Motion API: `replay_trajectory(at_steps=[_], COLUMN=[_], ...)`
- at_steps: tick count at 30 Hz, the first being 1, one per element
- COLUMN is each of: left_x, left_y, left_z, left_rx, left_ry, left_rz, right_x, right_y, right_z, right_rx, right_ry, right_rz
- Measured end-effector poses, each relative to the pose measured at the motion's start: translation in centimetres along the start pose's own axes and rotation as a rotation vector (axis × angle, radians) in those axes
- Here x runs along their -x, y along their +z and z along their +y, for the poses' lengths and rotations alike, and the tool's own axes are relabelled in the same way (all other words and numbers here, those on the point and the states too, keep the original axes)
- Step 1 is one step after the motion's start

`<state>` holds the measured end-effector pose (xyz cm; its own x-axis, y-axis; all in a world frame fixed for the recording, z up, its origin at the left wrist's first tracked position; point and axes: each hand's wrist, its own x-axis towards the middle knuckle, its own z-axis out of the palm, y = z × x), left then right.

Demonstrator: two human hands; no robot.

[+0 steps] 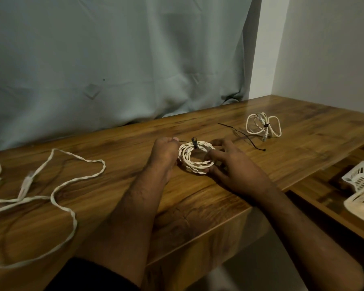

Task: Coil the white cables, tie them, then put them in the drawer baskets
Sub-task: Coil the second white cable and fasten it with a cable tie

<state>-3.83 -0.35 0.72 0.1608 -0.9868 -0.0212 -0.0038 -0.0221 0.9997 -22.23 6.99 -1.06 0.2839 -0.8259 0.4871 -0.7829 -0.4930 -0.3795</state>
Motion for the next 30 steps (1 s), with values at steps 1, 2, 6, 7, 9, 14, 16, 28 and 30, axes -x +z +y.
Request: replay_trajectory(at_steps=[1,2,6,7,9,14,16,28,30], left_x=[-0.1,-0.1,0.0,0.1,0.3,0.3,0.4,2.4,2.7], left_y=[-0.2,-0.4,-0.5,-0.4,-0.1,0.0,0.2,2.1,2.3], left_z=[0.0,0.0,0.1,0.1,0.0,-0.8,-0.8,-1.9,-1.9], left_rx=[-0.001,-0.004,-0.066,-0.081,-0.117,-0.261,-0.286,-0.683,-0.739], left_ry=[-0.01,-0.018,0.024,0.046,0.111,0.256,0.279,0.627,0.671], left_rz=[0.017,0.023,0.01,0.008,-0.001,-0.029,-0.05,-0.467,-0.471], right_x=[0.0,0.0,0.0,0.0,-0.2,-0.5,-0.5,-0.5,-0.5], right_y=[0.0,-0.1,-0.1,0.0,0.0,0.2,0.2,-0.3,-0.2], right_z=[0.0,0.1,0.1,0.1,0.3,0.7,0.8,1.8,1.9], right_rx=[-0.002,-0.007,-0.005,0.0,0.01,0.035,0.048,-0.072,-0.092], right_ry=[0.003,0.008,0.029,0.034,0.06,0.129,0.146,0.391,0.42], right_rz=[0.0,-0.003,-0.017,-0.005,0.022,0.052,0.062,0.329,0.338])
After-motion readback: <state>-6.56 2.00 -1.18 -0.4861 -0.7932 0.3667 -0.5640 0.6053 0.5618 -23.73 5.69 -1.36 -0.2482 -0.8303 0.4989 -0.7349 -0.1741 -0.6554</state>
